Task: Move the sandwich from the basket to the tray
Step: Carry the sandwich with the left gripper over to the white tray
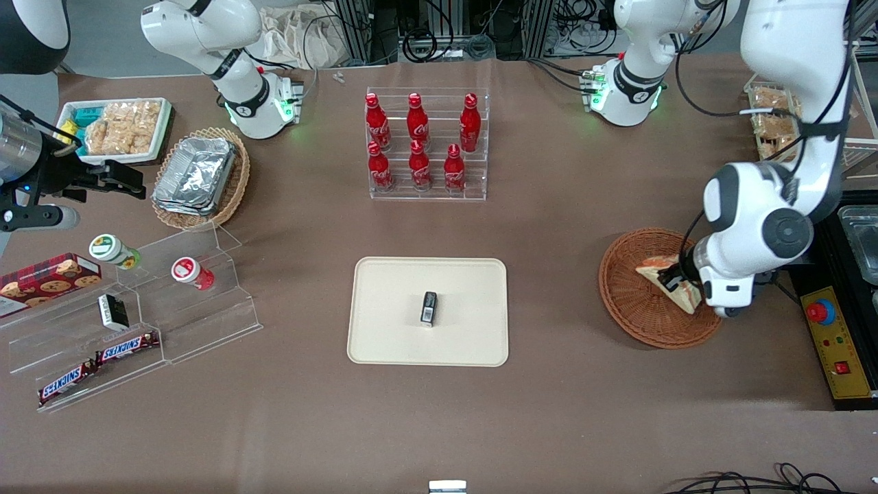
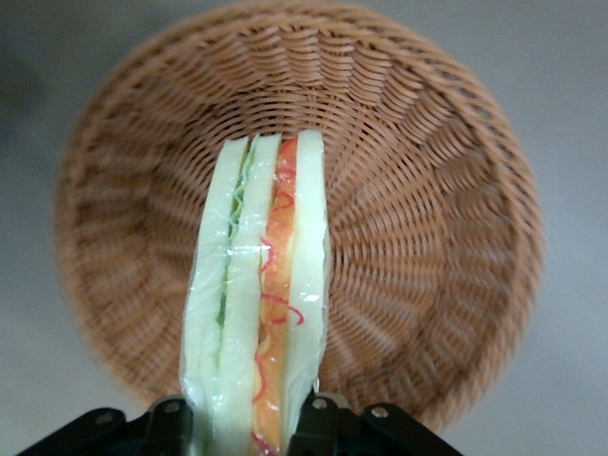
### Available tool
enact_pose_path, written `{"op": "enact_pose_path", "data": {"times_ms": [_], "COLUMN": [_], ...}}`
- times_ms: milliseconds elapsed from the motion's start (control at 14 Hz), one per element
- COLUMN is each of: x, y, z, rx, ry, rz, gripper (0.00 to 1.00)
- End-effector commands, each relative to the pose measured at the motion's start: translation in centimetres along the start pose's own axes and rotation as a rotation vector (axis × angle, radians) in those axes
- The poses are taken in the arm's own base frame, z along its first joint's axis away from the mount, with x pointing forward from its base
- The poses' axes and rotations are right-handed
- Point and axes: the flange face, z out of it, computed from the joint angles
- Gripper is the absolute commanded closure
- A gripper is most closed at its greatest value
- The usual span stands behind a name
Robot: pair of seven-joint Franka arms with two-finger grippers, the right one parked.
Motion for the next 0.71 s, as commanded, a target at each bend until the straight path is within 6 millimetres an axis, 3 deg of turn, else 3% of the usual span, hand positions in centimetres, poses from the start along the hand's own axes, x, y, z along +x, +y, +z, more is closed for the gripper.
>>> {"op": "enact_pose_path", "data": {"times_ms": [0,143,214,429,643], "x": [-2.8,-6.3,-8.8,-14.7,-17.6], "y": [2.8,7.3,9.5,15.3,20.4], "z": [-8.6,-12.3,-13.1,-12.8,-11.2], "rx": [0.002,-0.026,-0.036,-0.105,-0.146], "ry": [0.001,-0.005,-0.010,0.012,0.053], "rz": [0.074,0.165,0.221,0.399,0.581], "gripper": [1.00,1.00,1.00,1.00,1.00]}}
